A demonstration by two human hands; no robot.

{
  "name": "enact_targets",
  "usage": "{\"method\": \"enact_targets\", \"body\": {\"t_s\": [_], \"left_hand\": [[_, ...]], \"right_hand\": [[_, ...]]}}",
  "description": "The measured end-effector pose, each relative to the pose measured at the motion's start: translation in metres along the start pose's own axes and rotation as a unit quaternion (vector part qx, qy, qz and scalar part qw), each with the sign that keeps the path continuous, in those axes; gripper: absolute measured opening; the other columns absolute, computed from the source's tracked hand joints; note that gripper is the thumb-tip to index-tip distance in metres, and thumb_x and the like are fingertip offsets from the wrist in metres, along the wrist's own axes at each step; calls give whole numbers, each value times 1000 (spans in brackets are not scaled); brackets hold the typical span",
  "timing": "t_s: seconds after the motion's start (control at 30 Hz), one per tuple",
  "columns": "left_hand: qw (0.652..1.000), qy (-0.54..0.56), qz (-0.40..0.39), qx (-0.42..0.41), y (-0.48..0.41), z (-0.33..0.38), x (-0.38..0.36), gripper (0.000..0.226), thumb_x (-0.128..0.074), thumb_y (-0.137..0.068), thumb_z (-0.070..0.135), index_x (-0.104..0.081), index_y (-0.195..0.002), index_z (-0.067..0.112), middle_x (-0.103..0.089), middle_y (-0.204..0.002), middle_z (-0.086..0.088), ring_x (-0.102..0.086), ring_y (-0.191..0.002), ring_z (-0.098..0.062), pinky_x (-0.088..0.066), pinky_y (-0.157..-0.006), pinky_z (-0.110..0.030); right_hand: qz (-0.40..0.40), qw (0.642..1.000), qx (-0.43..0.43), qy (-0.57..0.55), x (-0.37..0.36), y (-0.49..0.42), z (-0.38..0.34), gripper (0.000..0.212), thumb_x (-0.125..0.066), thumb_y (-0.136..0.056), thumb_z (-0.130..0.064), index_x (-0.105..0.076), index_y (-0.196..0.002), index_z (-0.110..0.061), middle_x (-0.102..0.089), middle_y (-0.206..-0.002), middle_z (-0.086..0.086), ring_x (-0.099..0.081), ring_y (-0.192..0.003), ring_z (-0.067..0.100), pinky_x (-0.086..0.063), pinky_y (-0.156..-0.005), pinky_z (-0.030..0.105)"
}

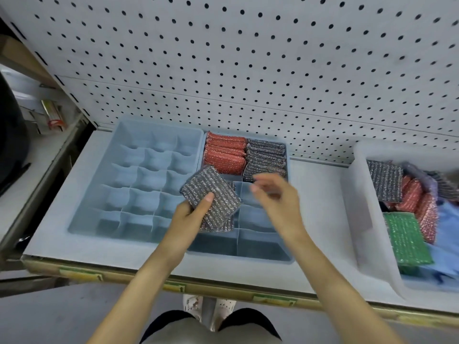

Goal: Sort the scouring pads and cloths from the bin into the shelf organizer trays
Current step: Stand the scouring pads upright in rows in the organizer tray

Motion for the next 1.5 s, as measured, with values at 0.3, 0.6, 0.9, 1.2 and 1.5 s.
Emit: {"method": "enact_targets", "body": {"t_s": [0.3,0.6,0.9,1.2,1.5], "left_hand": [[988,17,-150,16,13,-8,-37,40,-49,-80,48,-59,-113,27,-73,-102,9,-70,-97,-9,-59,-76,-34],[992,28,-109,51,4,-24,-9,17,-51,-97,6,-62,-110,9,-71,-99,-10,-71,-88,-24,-60,-72,-38],[994,-43,-98,12,5,-12,17,37,-62,-86,-8,-63,-112,19,-70,-106,-7,-69,-96,-22,-59,-71,-30],[998,-55,35,-25,-9,-6,47,11,-62,-92,11,-66,-102,12,-71,-95,-1,-65,-88,-13,-53,-80,-26],[995,-91,37,-21,-13,-11,48,8,-60,-94,14,-63,-102,14,-70,-99,0,-65,-93,-14,-50,-80,-24]], "right_hand": [[-93,981,-125,-116,-33,31,10,25,-77,-78,-10,-61,-97,-8,-66,-89,1,-63,-81,8,-52,-72,26],[-106,946,-226,-207,-26,35,31,19,-59,-93,-11,-58,-111,-5,-67,-100,7,-67,-88,15,-58,-74,32],[47,986,-129,-95,43,-21,24,18,-71,-83,-10,-69,-101,-7,-72,-94,5,-64,-82,15,-51,-79,29],[-26,877,176,446,16,-53,-6,25,-74,-79,-12,-69,-103,-15,-67,-97,6,-63,-88,32,-48,-68,35],[13,786,245,567,9,-46,-12,36,-74,-44,11,-64,-70,-11,-58,-67,7,-55,-54,29,-40,-46,26]]}}
Point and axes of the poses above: each hand's wrist, its own y-axis away from the middle knuckle, its own x-axis out of the back of the hand, z = x × y, the point moved 9 cm from there along -y, towards the middle knuckle
